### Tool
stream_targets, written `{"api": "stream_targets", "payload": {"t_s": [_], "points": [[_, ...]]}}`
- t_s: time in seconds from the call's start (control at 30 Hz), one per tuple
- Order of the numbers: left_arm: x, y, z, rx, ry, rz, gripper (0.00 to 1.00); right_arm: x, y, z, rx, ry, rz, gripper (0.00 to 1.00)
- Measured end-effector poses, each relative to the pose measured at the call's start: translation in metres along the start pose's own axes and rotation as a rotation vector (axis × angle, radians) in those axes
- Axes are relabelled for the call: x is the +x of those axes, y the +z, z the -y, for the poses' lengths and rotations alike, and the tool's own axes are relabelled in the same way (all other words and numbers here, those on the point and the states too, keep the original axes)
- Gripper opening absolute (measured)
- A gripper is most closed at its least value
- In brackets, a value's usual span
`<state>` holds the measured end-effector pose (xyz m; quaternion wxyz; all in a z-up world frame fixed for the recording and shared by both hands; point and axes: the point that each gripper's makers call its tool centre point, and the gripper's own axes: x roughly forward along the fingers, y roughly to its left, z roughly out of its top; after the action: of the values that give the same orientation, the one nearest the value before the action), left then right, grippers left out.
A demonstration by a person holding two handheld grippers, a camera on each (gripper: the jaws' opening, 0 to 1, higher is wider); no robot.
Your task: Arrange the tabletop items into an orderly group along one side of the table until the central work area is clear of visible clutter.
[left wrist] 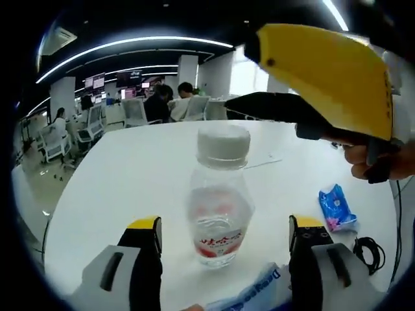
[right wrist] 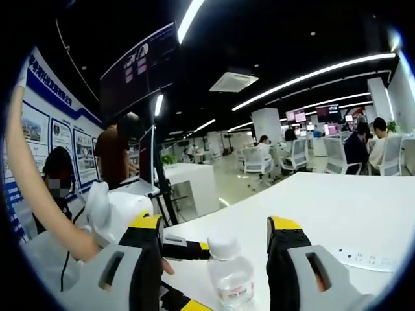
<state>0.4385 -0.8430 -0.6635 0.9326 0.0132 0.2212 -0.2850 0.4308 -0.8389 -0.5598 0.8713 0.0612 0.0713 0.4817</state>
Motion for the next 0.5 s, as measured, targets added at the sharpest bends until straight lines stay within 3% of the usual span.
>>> {"api": "stream_targets", "payload": {"t_s": [0.5], "points": [[-0.031,0.005,0.009,0.032,0.003,-0.001,0.73,-0.035,-0.003,-0.013,0.019,-0.049,-0.04,0.61]]}}
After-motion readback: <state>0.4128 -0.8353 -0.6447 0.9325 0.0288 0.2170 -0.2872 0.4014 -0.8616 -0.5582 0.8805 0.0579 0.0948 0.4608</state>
